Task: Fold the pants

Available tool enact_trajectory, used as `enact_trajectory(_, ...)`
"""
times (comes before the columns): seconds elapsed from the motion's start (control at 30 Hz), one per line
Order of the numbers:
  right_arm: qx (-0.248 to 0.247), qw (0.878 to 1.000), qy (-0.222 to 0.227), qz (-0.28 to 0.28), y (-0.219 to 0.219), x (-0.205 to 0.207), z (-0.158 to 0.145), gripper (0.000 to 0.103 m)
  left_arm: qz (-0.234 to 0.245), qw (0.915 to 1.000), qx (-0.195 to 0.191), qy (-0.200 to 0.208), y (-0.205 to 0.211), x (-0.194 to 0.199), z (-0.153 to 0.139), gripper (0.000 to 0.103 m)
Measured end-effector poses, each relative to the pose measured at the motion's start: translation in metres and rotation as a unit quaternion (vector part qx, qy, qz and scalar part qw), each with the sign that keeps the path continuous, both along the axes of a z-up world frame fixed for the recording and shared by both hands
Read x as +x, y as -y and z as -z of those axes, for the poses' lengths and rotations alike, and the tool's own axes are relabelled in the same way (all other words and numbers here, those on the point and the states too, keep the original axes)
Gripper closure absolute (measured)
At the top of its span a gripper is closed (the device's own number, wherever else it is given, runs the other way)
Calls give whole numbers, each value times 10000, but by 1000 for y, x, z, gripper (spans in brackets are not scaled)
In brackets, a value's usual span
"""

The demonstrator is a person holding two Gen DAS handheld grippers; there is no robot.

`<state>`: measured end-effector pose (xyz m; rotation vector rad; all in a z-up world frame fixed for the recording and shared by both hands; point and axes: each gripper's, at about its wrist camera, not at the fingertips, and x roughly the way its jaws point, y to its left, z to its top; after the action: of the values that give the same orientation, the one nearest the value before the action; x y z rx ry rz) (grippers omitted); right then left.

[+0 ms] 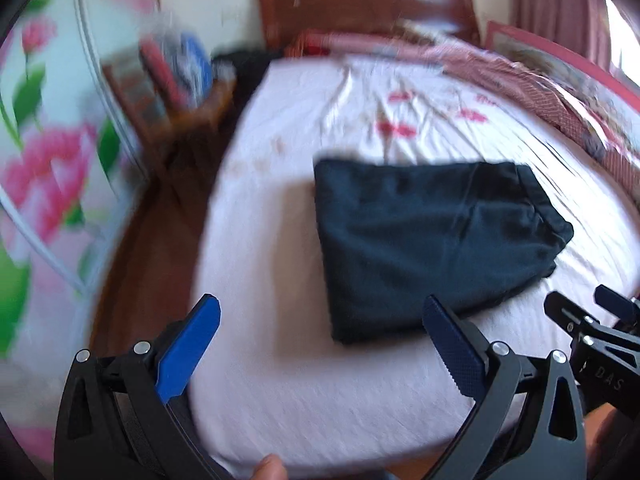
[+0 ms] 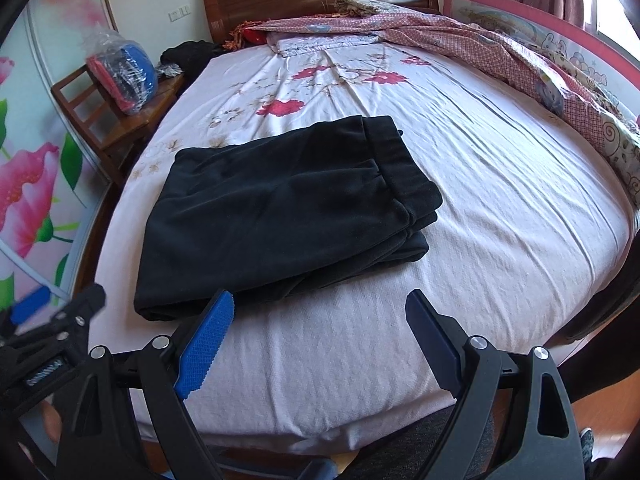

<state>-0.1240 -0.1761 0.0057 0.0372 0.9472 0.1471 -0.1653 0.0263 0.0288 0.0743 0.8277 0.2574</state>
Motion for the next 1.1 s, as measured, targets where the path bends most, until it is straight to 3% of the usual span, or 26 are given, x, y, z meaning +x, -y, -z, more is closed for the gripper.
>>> enact_trajectory(0.07, -52, 10000, 21, -4, 0, -1, -1, 16, 44, 9986, 416, 326, 6, -4, -13, 2)
enact_trajectory(0.13, -80, 10000, 28, -2, 2, -1, -1, 16, 75, 9985, 86, 528, 1, -8, -25, 2)
enact_trajectory(0.2, -78, 10000, 21, 29, 4, -2, -1, 16, 167, 9982, 14, 579, -2, -7, -30, 2)
enact_trajectory(0.6, -245, 9997, 2, 38, 6, -5, 0, 16, -16, 9994, 240, 245, -6, -1, -18, 2)
enact_trajectory(0.8, -275, 9996, -10, -5, 4, -4, 2, 16, -315, 9993, -81, 182, -17, 1, -9, 2)
enact_trajectory(0.87, -235, 9997, -44, -3, 5, -3, 3, 16, -330, 9993, 160, 93, -13, 2, -3, 2)
enact_trajectory(1.0, -235, 9997, -85, -6, 5, -3, 5, 16, -333, 9993, -111, -121, -17, 6, 5, 2)
enact_trajectory(1.1, -231, 9997, -117, -3, 5, -2, 7, 16, -309, 9995, -13, -23, -14, 6, 3, 2)
